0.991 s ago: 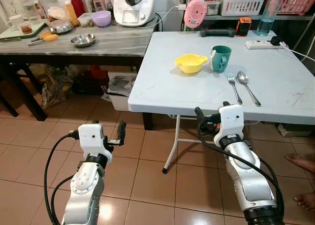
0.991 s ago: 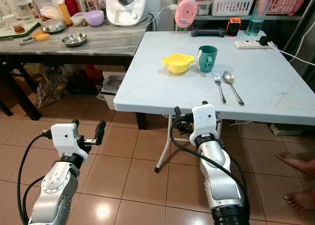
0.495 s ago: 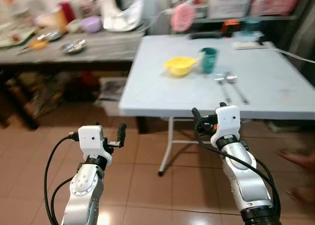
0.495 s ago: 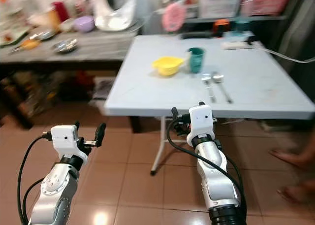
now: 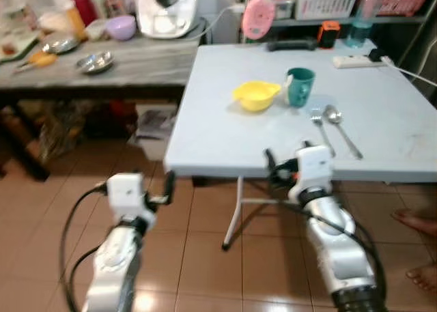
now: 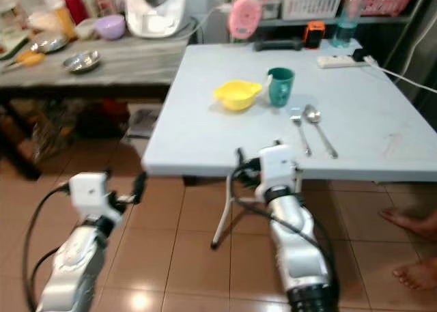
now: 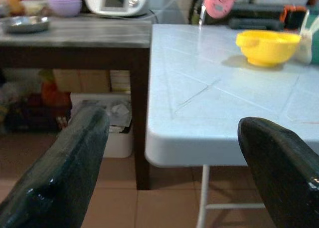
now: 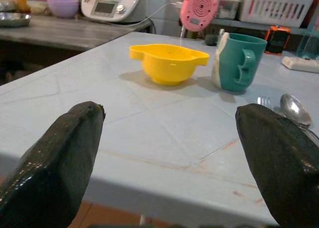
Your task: Setting the table
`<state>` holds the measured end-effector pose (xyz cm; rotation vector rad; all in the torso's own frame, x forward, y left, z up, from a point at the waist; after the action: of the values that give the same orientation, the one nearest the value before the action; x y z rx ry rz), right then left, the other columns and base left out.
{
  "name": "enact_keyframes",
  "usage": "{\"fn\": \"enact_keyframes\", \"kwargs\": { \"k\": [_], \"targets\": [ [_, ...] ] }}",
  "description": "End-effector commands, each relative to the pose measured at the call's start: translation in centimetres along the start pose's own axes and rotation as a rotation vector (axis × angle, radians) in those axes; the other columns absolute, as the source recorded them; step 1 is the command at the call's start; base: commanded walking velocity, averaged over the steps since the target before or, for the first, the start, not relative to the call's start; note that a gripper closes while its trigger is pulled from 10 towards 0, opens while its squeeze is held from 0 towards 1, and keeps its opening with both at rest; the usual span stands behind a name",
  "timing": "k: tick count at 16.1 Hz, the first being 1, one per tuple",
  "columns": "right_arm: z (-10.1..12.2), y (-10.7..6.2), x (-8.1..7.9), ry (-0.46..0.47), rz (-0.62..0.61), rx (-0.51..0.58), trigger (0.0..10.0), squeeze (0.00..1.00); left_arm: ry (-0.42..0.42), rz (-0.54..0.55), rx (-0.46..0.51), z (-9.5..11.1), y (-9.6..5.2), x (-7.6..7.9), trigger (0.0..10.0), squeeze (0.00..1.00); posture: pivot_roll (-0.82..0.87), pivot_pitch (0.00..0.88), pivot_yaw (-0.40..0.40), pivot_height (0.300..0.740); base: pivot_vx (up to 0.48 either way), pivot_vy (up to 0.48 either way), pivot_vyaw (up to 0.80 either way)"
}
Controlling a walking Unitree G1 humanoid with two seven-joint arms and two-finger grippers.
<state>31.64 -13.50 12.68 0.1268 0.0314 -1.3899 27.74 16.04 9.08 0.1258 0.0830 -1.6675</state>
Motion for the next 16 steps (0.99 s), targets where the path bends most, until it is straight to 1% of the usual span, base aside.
{"fn": "enact_keyframes", "kwargs": {
  "k": [1,3,6,16],
  "targets": [
    [0.3,-0.29,0.96,-0.014,-0.028,0.011,10.0,0.0,-0.011,-0.021,0.008,0.22,0.29,0.73,10.0,0.0,-0.14,0.0,0.082,0.74,0.416,0.0,0.0],
    [0.1,-0.55,1.11,-0.014,-0.033,0.003,10.0,0.0,-0.015,-0.031,0.0,-0.09,0.25,1.06,10.0,0.0,-0.14,0.0,0.082,0.74,0.416,0.0,0.0],
    [-0.24,-0.98,1.01,-0.009,-0.033,-0.008,10.0,0.0,-0.015,-0.038,-0.006,-0.24,0.12,1.21,10.0,0.0,-0.15,0.004,0.085,0.74,0.416,0.0,-0.51],
    [-0.27,-0.99,0.91,-0.017,-0.022,-0.014,10.0,0.0,-0.013,-0.062,-0.02,-0.58,0.07,1.68,10.0,0.0,-0.14,0.004,0.077,0.74,0.394,0.0,0.0]
  ]
}}
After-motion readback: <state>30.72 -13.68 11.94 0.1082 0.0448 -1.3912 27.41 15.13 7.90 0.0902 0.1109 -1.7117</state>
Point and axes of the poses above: a point about 5 cm out from each wrist's last joint towards the gripper, its own y axis pointing out of the wrist towards the gripper, its own z axis along the axis of the wrist's last joint, x = y × z, the point moved 1 cm from there along y, pointing out of the wrist towards the gripper, and after that the axes turned 13 degrees about y, right-handed, at the moved point
